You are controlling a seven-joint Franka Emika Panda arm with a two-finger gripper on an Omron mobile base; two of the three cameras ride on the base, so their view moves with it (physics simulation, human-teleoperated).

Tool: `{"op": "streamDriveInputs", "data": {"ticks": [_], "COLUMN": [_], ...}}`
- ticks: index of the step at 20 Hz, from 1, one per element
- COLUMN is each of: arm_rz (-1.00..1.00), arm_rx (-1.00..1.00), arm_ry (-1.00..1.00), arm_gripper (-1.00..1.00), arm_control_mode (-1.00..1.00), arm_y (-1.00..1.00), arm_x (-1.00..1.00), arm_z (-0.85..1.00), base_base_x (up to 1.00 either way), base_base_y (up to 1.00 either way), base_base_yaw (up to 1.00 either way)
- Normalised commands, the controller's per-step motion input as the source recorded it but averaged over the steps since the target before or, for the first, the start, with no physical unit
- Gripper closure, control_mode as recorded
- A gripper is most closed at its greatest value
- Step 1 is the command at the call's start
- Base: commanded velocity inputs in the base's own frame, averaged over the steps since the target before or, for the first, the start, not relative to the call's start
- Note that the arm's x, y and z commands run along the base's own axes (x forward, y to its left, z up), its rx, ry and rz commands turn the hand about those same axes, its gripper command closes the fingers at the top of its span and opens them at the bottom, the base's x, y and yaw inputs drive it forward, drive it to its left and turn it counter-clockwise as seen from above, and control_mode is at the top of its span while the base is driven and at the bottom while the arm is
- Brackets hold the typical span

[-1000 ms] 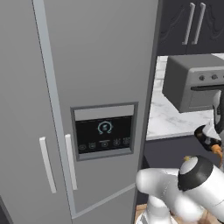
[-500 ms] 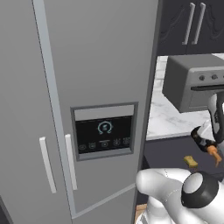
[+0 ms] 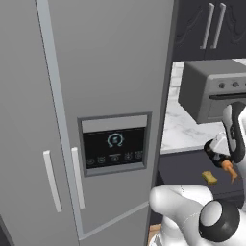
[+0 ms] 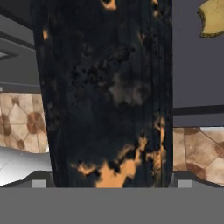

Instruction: Restock the sink supplies by placing the sponge and soap dispenser on the counter and next to the sink. Make sure the soap dispenser is upright.

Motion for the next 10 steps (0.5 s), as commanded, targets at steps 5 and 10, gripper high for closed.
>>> {"op": "streamDriveInputs", "data": {"ticks": [5, 10], "arm_rz": [-0.01, -0.03], "arm_rx": [0.0, -0.05], "arm_ry": [0.0, 0.0], "arm_gripper": [1.0, 1.0], "arm_control_mode": [-1.0, -1.0], "arm_y": [0.05, 0.21], "arm_x": [0.0, 0.0], "arm_z": [0.0, 0.0], "base_base_x": [0.0, 0.0], "base_base_y": [0.0, 0.0], "base_base_yaw": [0.0, 0.0]}}
